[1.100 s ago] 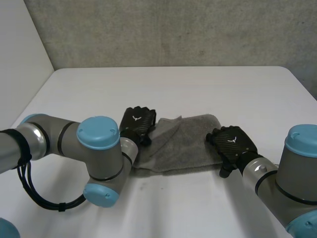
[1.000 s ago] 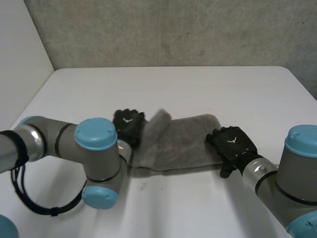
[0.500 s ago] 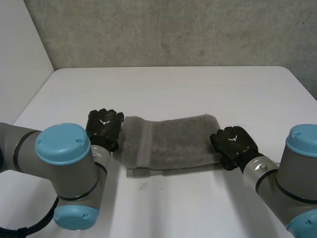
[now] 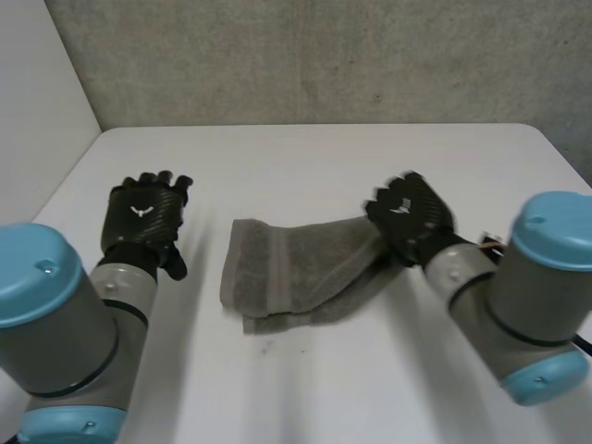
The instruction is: Fold the towel.
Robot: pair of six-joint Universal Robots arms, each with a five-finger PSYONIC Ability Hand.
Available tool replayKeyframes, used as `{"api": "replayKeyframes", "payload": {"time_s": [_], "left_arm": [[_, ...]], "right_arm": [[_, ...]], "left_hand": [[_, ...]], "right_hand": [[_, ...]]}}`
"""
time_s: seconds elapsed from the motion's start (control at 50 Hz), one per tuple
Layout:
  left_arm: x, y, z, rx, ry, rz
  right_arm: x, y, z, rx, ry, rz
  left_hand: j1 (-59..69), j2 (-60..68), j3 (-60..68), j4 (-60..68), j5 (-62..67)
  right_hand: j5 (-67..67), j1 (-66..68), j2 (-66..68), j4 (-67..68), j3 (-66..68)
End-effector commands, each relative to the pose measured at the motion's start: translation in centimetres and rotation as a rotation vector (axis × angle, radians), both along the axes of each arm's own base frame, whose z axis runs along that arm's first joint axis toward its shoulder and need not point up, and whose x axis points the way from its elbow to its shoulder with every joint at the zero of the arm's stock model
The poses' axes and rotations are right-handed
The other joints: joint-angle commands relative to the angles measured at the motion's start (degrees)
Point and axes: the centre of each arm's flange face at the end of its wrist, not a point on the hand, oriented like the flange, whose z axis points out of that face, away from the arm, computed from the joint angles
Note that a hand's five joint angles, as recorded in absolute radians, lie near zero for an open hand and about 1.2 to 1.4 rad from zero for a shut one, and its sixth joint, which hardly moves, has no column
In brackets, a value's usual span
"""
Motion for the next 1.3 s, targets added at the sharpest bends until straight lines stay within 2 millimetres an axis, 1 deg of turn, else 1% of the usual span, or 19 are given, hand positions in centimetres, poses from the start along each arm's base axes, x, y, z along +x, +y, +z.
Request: {"api": "replayKeyframes", "payload": {"time_s": [0.02, 0.04, 0.08, 0.18, 0.26, 0.28, 0.3, 0.32, 0.34, 0.36, 0.38, 0.46, 0.56, 0.7, 0.88, 1.04, 1.18, 1.22, 1.3], "left_arm": [[1.5, -0.7, 1.3, -0.022, 0.032, 0.017], [1.5, -0.7, 1.3, -0.022, 0.032, 0.017], [1.6, -0.8, 1.3, -0.021, 0.038, 0.021], [1.7, -1.0, 1.3, -0.017, 0.054, 0.026], [1.7, -1.0, 1.3, -0.014, 0.067, 0.024], [1.6, -1.0, 1.3, -0.013, 0.071, 0.020], [1.6, -1.0, 1.3, -0.013, 0.071, 0.019], [1.5, -1.0, 1.4, -0.015, 0.078, 0.017], [1.4, -1.1, 1.5, -0.019, 0.083, 0.014], [1.4, -1.1, 1.5, -0.019, 0.083, 0.013], [1.2, -1.2, 1.6, -0.021, 0.091, 0.005], [0.5, -1.4, 2.0, -0.030, 0.121, -0.035], [-1.0, -1.7, 2.1, -0.009, 0.202, -0.110], [-3.6, -0.9, -0.6, 0.098, 0.227, -0.187], [-3.8, -1.0, -5.8, 0.269, 0.145, -0.166], [-3.5, -0.9, -7.0, 0.303, 0.119, -0.158], [-3.5, -0.8, -6.5, 0.294, 0.120, -0.161], [-3.5, -0.9, -5.8, 0.283, 0.126, -0.161], [-3.4, -0.8, -1.5, 0.206, 0.161, -0.172]], "right_arm": [[8.1, 5.8, -0.2, -0.031, -0.030, 0.313], [8.1, 5.8, -0.3, -0.031, -0.030, 0.314], [10.5, 8.8, -2.4, 0.010, -0.015, 0.477], [12.1, 11.7, -6.3, 0.094, 0.029, 0.623], [12.0, 11.8, -7.5, 0.127, 0.052, 0.605], [11.9, 11.6, -7.4, 0.132, 0.057, 0.577], [11.7, 11.1, -6.9, 0.127, 0.052, 0.529], [11.7, 11.0, -6.9, 0.127, 0.052, 0.529], [11.4, 10.4, -5.6, 0.114, 0.028, 0.460], [11.4, 10.4, -5.6, 0.114, 0.028, 0.459], [11.0, 9.7, -3.7, 0.106, -0.023, 0.382], [8.6, 6.4, 1.1, 0.207, -0.278, 0.171], [6.2, 4.9, 2.5, 0.405, -0.432, 0.097], [4.8, 2.6, 1.7, 0.615, -0.509, 0.073], [6.1, 0.1, -3.6, 0.744, -0.446, 0.032], [6.3, -0.7, -6.2, 0.788, -0.387, 0.001], [5.9, -1.1, -3.1, 0.716, -0.418, 0.015], [5.0, -1.5, 0.1, 0.642, -0.464, 0.000], [3.3, -2.1, 3.2, 0.552, -0.514, -0.071]], "left_hand": [[-0.06, 0.45, 0.33, 0.42, -0.12], [-0.06, 0.45, 0.33, 0.42, -0.12], [-0.06, 0.45, 0.33, 0.42, -0.12], [-0.56, -0.05, -0.17, -0.08, -0.62], [-1.57, -1.06, -1.18, -1.09, -1.63], [-1.74, -1.23, -1.35, -1.26, -1.80], [-1.74, -1.23, -1.35, -1.26, -1.80], [-1.74, -1.23, -1.35, -1.26, -1.80], [-1.74, -1.23, -1.35, -1.26, -1.80], [-1.74, -1.23, -1.35, -1.26, -1.80], [-1.74, -1.23, -1.35, -1.26, -1.80], [-1.74, -1.23, -1.35, -1.26, -1.80], [-1.24, -0.73, -0.85, -0.76, -1.30], [-0.57, -0.05, -0.17, -0.08, -0.62], [-1.24, -0.72, -0.84, -0.75, -1.29], [-1.58, -1.06, -1.18, -1.09, -1.63], [-1.58, -1.06, -1.18, -1.09, -1.63], [-1.58, -1.06, -1.18, -1.09, -1.63], [-1.74, -1.23, -1.35, -1.26, -1.80]], "right_hand": [[13.72, 26.53, 12.67, 11.83, 12.38], [13.72, 26.53, 12.67, 11.83, 12.38], [13.72, 26.53, 12.67, 11.83, 12.38], [13.72, 26.53, 12.67, 11.83, 12.38], [13.72, 26.53, 12.67, 11.83, 12.38], [12.45, 25.26, 11.39, 10.55, 11.10], [-15.38, -2.56, -16.43, -17.27, -16.72], [-15.65, -2.84, -16.71, -17.55, -17.00], [-45.96, -33.15, -47.02, -47.86, -47.31], [-46.27, -33.46, -47.32, -48.16, -47.61], [-56.28, -43.47, -57.33, -58.17, -57.62], [-56.28, -43.47, -57.33, -58.17, -57.62], [-56.28, -43.47, -57.33, -58.17, -57.62], [-56.28, -43.47, -57.33, -58.17, -57.62], [-56.28, -43.47, -57.33, -58.17, -57.62], [-56.28, -43.47, -57.33, -58.17, -57.62], [-56.28, -43.47, -57.33, -58.17, -57.62], [-56.28, -43.47, -57.33, -58.17, -57.62], [-56.28, -43.47, -57.33, -58.17, -57.62]]}}
